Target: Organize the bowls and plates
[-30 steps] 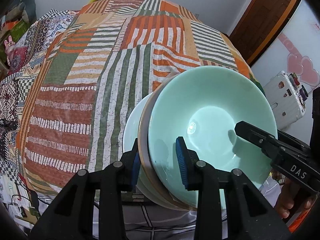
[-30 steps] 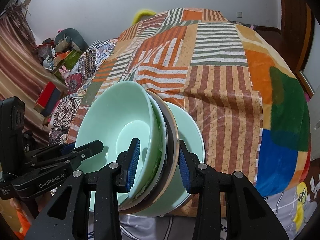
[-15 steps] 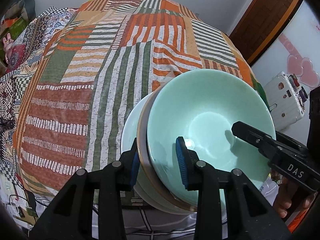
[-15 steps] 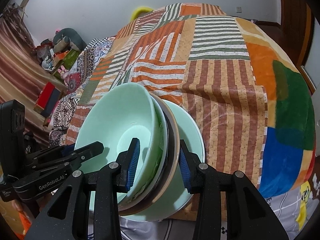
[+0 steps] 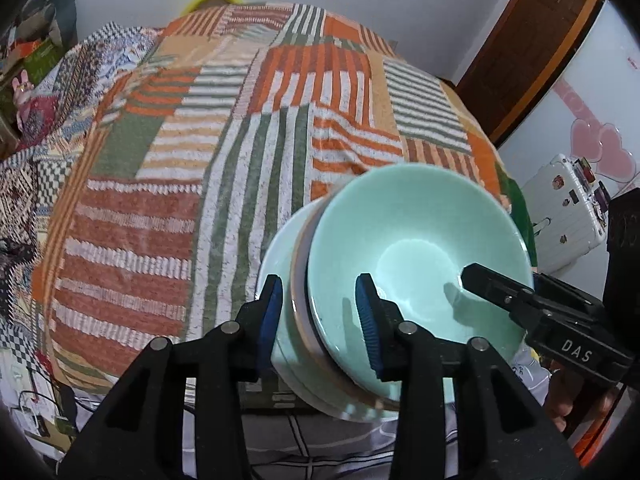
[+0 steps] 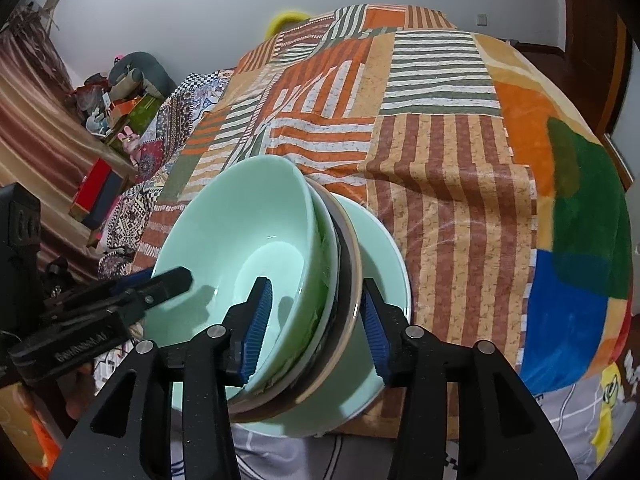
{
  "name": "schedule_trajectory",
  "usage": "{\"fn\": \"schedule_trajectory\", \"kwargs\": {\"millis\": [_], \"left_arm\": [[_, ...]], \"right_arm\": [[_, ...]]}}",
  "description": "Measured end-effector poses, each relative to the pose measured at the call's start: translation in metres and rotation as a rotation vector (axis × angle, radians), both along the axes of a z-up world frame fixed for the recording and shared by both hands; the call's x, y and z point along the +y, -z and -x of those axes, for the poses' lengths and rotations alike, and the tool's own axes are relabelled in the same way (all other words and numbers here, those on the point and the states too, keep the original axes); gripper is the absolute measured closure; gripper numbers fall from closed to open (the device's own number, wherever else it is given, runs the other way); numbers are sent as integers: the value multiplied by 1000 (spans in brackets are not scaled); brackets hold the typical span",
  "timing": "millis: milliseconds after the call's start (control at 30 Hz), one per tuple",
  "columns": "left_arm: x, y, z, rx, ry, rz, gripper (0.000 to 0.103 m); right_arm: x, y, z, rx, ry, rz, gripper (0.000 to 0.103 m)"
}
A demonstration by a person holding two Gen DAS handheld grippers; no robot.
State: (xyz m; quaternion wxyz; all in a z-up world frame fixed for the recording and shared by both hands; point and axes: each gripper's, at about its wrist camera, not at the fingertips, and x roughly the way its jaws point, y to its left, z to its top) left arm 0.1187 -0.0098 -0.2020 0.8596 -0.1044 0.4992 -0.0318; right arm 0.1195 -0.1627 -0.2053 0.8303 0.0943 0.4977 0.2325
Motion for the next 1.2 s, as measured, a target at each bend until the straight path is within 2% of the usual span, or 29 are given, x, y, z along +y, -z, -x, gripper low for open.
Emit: {"fn": "schedule_trajectory", "kwargs": {"millis": [200, 300, 500, 667, 833, 933, 967, 1067, 1133, 1200], "left_arm": [[0, -39, 15, -104, 14, -7, 64], [-5, -66, 29, -195, 20, -33, 58], [-9, -122, 63, -391, 15, -52, 52], [-8, -154, 86, -502, 5, -57, 49], [-11, -179, 112, -617, -10, -93, 38], [-12, -187, 122, -650, -18, -98, 32], [-11, -189, 124, -658, -22, -94, 25], [-9, -191, 132, -686, -39, -95, 16], [-9, -193, 136, -701, -48, -104, 10], [-8, -194, 140, -711, -57, -108, 5]], "right_arm": [[-10, -34, 13, -101, 17, -6, 58], [-14, -54, 21, -167, 21, -12, 56], [-20, -99, 44, -333, 37, -32, 48], [-24, -131, 64, -439, 49, -68, 47], [-26, -156, 82, -544, 55, -96, 42], [-26, -166, 91, -591, 54, -108, 42], [-25, -168, 93, -604, 54, -110, 42], [-23, -172, 97, -630, 50, -115, 40], [-23, -172, 100, -644, 52, -123, 26], [-23, -173, 102, -660, 57, -132, 20]]}}
